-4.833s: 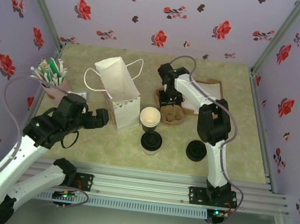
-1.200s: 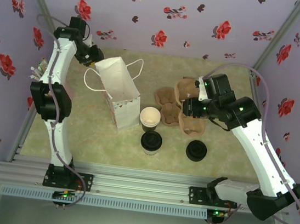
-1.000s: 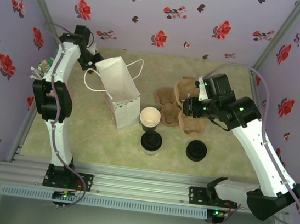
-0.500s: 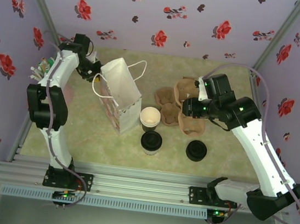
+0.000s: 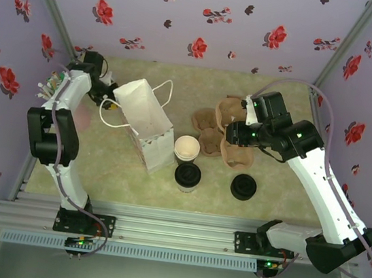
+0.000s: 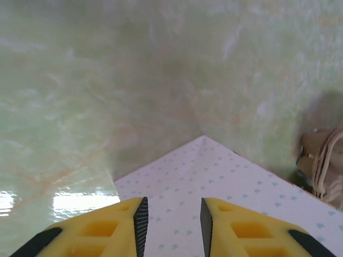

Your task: Pack the takeout coffee

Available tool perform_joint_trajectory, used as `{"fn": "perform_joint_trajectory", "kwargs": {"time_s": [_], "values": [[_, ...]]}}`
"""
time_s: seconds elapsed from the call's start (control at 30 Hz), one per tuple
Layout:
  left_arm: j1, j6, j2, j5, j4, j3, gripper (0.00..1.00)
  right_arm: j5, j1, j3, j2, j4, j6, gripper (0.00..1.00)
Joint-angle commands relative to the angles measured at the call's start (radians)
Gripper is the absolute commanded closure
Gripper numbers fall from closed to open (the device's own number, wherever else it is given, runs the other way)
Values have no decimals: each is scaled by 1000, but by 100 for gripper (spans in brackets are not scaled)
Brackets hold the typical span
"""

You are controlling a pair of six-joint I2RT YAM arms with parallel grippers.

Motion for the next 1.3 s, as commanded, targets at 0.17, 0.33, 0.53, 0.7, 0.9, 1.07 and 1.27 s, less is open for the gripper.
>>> {"fn": "perform_joint_trajectory", "kwargs": {"time_s": [0.17,0.33,0.53,0.7,0.9,1.07,1.27], "values": [[-28,0,-14,59,24,4,67,-12,1,15,-17,-11,16,60],[-55,-12,-89,62,67,-96,67,-10,2,19,-12,-12,18,60],[-57,-29,-165,62,103,-194,68,-9,7,26,-2,-14,17,60],[-60,-52,-221,59,128,-259,68,-4,13,42,3,-21,20,60],[-59,-93,-309,28,163,-355,68,-8,34,65,9,-23,27,60],[-60,-122,-353,24,199,-427,68,-39,66,95,10,2,43,60],[-63,-146,-396,46,251,-504,67,-104,131,160,34,38,61,60]]}}
